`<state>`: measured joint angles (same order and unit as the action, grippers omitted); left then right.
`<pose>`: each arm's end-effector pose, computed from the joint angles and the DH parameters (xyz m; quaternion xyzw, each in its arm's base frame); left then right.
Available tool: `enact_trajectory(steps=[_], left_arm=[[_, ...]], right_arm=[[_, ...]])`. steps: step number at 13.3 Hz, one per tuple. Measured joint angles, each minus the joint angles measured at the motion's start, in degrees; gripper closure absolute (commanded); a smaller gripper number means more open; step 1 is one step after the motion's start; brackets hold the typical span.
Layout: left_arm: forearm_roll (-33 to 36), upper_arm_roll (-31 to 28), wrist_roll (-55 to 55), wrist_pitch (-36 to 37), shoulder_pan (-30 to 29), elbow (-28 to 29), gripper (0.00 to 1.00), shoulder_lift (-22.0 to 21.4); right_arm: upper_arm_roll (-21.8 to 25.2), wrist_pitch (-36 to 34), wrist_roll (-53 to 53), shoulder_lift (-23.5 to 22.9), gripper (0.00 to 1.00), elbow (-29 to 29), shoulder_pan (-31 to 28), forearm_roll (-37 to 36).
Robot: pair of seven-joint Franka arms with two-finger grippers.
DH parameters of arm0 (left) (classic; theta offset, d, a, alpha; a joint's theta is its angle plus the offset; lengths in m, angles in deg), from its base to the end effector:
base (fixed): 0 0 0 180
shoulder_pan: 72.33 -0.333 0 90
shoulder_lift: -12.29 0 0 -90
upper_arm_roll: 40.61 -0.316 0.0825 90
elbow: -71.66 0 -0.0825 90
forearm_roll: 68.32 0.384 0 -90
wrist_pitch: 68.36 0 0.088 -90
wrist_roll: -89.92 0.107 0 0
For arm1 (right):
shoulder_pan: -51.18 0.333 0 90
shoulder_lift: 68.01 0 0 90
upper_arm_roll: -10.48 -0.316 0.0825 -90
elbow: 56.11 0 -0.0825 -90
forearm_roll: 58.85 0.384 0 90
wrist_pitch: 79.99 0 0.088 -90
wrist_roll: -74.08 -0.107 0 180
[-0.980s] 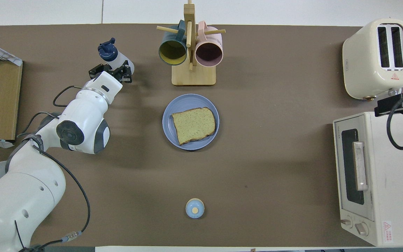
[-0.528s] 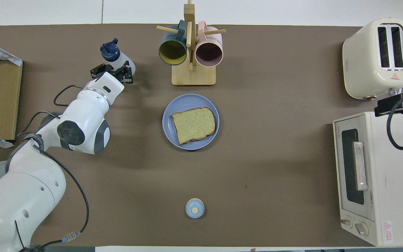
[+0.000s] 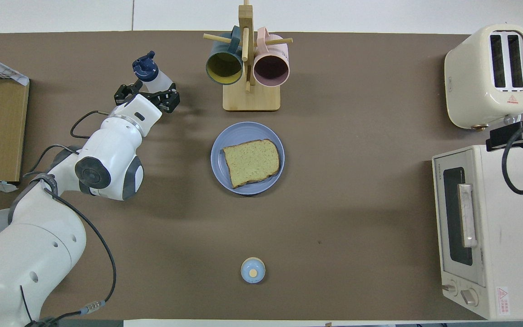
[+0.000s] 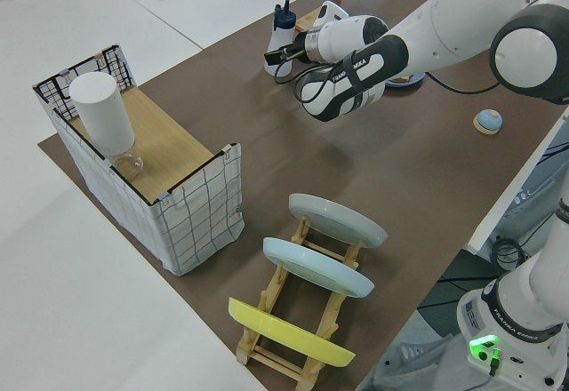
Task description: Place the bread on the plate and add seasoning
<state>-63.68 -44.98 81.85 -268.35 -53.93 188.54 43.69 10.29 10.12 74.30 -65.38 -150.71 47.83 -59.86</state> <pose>0.6224 -0.1707 0.2795 0.8943 -0.1006 0.4312 0.0643 0.5381 -0.0316 0.6119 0.9995 -0.0255 -0.0165 0.0084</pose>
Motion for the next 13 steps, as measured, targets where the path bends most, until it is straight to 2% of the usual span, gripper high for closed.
enact_trajectory(steps=[2, 4, 9, 13], left_arm=[[0.0, 0.0, 0.0, -0.2, 0.0, 0.7, 0.0, -0.4], [0.0, 0.0, 0.0, -0.4, 0.0, 3.2, 0.0, -2.6], [0.2, 0.3, 0.0, -0.4, 0.2, 14.8, 0.0, -12.0], [0.4, 0.8, -1.9, -0.5, 3.9, 22.7, 0.0, -18.5]], right_arm=[[0.0, 0.0, 0.0, 0.0, 0.0, 0.0, 0.0, 0.0], [0.0, 0.0, 0.0, 0.0, 0.0, 0.0, 0.0, 0.0], [0.0, 0.0, 0.0, 0.0, 0.0, 0.0, 0.0, 0.0], [0.0, 0.0, 0.0, 0.0, 0.0, 0.0, 0.0, 0.0]])
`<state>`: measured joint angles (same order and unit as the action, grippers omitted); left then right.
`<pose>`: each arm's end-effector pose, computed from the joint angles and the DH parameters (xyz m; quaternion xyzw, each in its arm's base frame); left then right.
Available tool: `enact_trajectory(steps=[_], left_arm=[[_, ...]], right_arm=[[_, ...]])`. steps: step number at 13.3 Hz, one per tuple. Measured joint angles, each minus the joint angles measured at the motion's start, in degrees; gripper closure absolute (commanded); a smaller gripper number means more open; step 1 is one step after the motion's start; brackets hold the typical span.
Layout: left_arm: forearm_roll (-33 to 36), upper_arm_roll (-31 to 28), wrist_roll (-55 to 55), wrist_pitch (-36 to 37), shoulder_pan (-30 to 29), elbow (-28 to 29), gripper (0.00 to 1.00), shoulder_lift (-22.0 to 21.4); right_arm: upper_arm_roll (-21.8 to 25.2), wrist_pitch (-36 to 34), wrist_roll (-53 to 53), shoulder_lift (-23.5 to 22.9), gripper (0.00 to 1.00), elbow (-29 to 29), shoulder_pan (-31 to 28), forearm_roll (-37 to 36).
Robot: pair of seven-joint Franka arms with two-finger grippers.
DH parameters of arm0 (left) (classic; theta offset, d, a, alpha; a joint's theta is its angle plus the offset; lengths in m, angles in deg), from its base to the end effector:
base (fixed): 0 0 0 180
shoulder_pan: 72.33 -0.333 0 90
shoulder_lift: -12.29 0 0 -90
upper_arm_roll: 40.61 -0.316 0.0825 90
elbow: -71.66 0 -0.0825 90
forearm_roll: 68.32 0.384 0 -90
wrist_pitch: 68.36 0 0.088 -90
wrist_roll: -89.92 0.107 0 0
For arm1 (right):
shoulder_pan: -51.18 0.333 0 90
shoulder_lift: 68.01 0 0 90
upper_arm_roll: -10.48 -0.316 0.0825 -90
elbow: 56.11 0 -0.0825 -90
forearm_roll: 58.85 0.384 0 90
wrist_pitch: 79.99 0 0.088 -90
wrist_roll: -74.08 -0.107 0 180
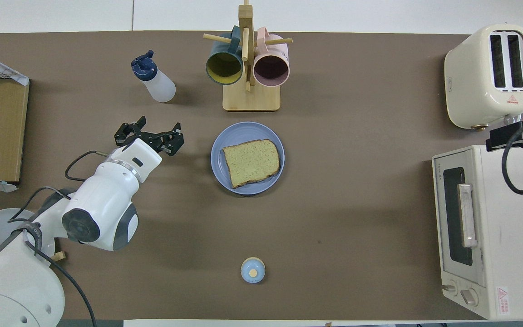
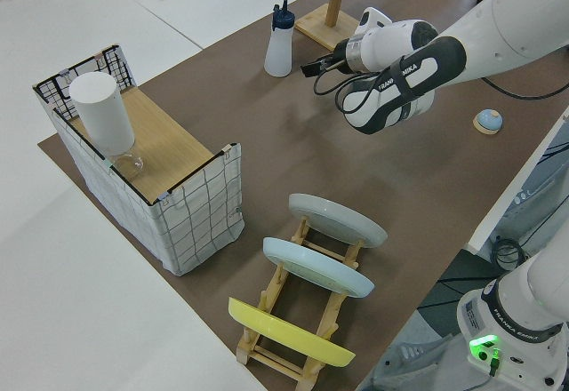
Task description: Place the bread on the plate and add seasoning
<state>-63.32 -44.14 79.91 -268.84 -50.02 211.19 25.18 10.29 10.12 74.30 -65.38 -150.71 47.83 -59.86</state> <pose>0.5075 -0.1842 0.3143 0.9060 -0.1167 0.3961 0.0927 0.5381 -0.0316 0.6119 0.9995 -0.0255 -0.0165 0.0084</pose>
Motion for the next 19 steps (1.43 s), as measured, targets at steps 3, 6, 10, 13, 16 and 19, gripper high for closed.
enact_trajectory(steps=[3, 6, 10, 13, 16, 19], left_arm=[[0.0, 0.1, -4.8, 0.1, 4.1, 4.6, 0.0, -4.5], [0.0, 0.2, -9.6, 6.4, 7.3, 5.8, 0.0, -8.6], [0.0, 0.4, -16.4, 24.8, 10.7, 2.1, 0.0, -17.1], [0.0, 0.7, -18.6, 43.5, 11.4, -6.3, 0.0, -21.1], [0.0, 0.8, -19.1, 60.2, 11.8, -16.1, 0.0, -21.9], [0.0, 0.5, -18.3, 73.8, 11.8, -23.0, 0.0, -21.8]], right_arm=[[0.0, 0.0, 0.0, 0.0, 0.0, 0.0, 0.0, 0.0], [0.0, 0.0, 0.0, 0.0, 0.0, 0.0, 0.0, 0.0], [0.0, 0.0, 0.0, 0.0, 0.0, 0.0, 0.0, 0.0], [0.0, 0.0, 0.0, 0.0, 0.0, 0.0, 0.0, 0.0], [0.0, 0.0, 0.0, 0.0, 0.0, 0.0, 0.0, 0.0], [0.0, 0.0, 0.0, 0.0, 0.0, 0.0, 0.0, 0.0]])
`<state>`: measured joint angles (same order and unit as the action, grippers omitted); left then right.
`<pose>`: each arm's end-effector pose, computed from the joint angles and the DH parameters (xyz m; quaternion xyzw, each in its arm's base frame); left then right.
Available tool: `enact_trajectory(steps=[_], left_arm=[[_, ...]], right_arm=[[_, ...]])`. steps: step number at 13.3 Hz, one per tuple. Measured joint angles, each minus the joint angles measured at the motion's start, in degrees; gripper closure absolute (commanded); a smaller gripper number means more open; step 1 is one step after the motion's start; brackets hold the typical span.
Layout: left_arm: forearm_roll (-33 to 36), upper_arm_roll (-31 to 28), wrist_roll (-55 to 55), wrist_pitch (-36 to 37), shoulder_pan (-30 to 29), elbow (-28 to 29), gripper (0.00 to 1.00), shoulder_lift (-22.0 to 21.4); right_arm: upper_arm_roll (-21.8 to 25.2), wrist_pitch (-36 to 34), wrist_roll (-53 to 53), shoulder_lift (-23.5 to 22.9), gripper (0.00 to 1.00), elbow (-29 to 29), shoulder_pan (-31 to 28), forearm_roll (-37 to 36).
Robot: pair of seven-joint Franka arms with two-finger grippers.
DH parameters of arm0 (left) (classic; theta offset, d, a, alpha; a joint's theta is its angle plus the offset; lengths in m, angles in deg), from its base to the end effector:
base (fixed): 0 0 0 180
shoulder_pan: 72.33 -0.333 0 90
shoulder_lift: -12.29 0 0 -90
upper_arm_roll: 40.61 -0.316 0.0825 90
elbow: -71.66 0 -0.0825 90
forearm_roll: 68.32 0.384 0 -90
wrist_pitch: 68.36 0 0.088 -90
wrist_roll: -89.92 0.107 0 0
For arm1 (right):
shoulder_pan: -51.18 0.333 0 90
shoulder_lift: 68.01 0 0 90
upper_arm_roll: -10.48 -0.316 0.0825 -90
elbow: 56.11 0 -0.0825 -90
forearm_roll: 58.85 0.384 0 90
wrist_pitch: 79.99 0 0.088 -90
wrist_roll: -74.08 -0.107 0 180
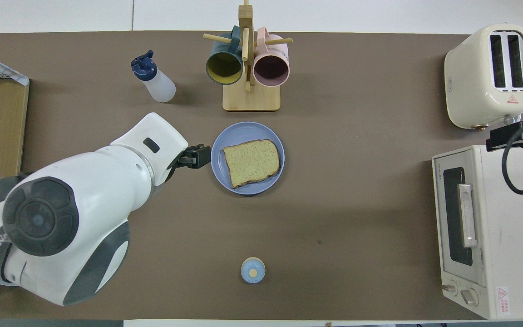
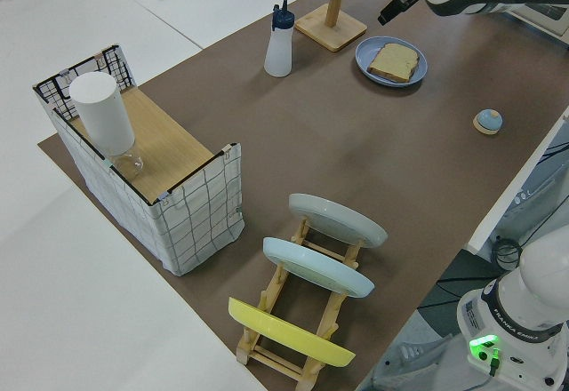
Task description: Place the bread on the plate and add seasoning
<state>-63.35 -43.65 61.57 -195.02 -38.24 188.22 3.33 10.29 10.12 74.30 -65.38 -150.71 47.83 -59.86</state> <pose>0.4661 -0.2756 0.5481 0.9847 -0.0426 0.1607 0.0520 0.5381 -0.0316 0.6119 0.9995 -0.0255 -0.0165 0.0084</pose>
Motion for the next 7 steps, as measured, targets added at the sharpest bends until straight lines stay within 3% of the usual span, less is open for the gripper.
enact_trajectory(steps=[3, 7], left_arm=[[-1.4, -0.9, 5.0, 12.4, -1.6, -6.2, 0.0, 0.0], [-2.9, -1.4, 16.8, 24.0, -9.4, -11.7, 0.0, 0.0]], right_arm=[[0.0, 0.0, 0.0, 0.0, 0.0, 0.0, 0.0, 0.0], [0.0, 0.0, 0.0, 0.0, 0.0, 0.0, 0.0, 0.0]])
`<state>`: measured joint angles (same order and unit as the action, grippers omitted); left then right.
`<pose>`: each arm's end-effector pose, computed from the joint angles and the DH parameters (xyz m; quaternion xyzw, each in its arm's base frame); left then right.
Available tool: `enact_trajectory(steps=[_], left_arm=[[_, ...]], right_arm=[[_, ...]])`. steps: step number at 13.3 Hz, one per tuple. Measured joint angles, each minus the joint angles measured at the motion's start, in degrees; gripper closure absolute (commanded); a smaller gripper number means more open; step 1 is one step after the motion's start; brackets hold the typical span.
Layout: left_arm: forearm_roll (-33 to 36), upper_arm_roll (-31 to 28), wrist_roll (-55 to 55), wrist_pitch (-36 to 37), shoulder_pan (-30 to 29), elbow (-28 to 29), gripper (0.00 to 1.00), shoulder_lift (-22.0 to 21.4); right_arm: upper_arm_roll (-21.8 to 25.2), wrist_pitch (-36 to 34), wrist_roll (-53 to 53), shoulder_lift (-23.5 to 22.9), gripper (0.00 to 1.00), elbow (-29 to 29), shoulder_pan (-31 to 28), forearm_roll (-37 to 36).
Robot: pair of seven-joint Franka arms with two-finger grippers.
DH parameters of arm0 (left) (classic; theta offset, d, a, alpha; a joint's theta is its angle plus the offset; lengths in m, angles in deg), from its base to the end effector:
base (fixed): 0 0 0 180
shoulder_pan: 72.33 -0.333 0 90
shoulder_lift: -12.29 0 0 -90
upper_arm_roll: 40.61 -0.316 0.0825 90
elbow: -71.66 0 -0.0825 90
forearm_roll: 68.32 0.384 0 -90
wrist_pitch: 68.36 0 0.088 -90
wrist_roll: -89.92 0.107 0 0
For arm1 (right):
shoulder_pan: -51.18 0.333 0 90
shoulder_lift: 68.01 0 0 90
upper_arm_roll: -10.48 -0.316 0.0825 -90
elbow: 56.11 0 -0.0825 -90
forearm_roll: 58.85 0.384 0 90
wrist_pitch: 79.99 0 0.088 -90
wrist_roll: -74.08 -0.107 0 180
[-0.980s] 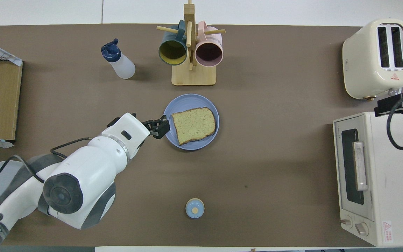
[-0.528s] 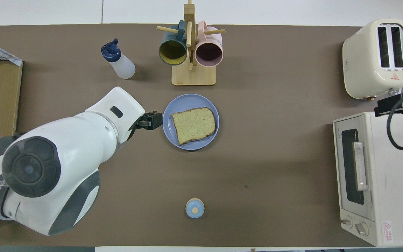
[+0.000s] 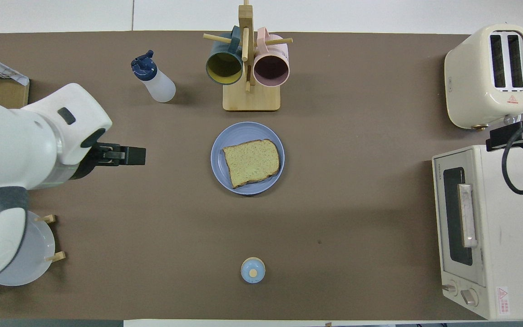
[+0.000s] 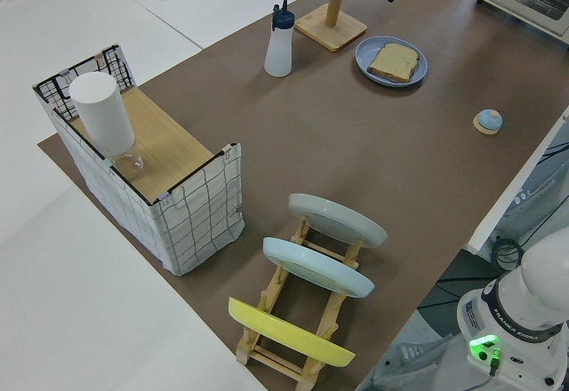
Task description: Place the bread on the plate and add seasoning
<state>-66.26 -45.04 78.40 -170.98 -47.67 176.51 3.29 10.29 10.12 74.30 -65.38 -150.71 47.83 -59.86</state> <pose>0.4924 -0.1752 0.6048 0.9951 -0.0788 0.0598 0.0049 0.5381 -0.0316 0.6119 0.9995 -0.0255 -0.0165 0.0084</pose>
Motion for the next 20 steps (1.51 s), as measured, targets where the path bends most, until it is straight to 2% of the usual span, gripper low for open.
enact_trajectory(steps=[6, 13, 15, 18, 20], left_arm=[[-1.2, -0.3, 16.4, 8.8, -13.0, -2.5, 0.0, -0.6], [-1.2, 2.2, 17.6, 12.7, -17.5, -2.6, 0.0, -0.3], [-1.2, 2.5, 17.5, 14.6, -17.6, -5.4, 0.0, 1.4], [-1.2, 2.5, 17.4, 19.4, -17.6, -13.2, 0.0, 5.1], [-1.2, 2.5, 16.6, 19.4, -17.6, -16.1, 0.0, 6.2]], right_arm=[[0.0, 0.0, 0.0, 0.0, 0.0, 0.0, 0.0, 0.0], [0.0, 0.0, 0.0, 0.0, 0.0, 0.0, 0.0, 0.0], [0.0, 0.0, 0.0, 0.0, 0.0, 0.0, 0.0, 0.0], [0.0, 0.0, 0.0, 0.0, 0.0, 0.0, 0.0, 0.0], [0.0, 0.0, 0.0, 0.0, 0.0, 0.0, 0.0, 0.0]])
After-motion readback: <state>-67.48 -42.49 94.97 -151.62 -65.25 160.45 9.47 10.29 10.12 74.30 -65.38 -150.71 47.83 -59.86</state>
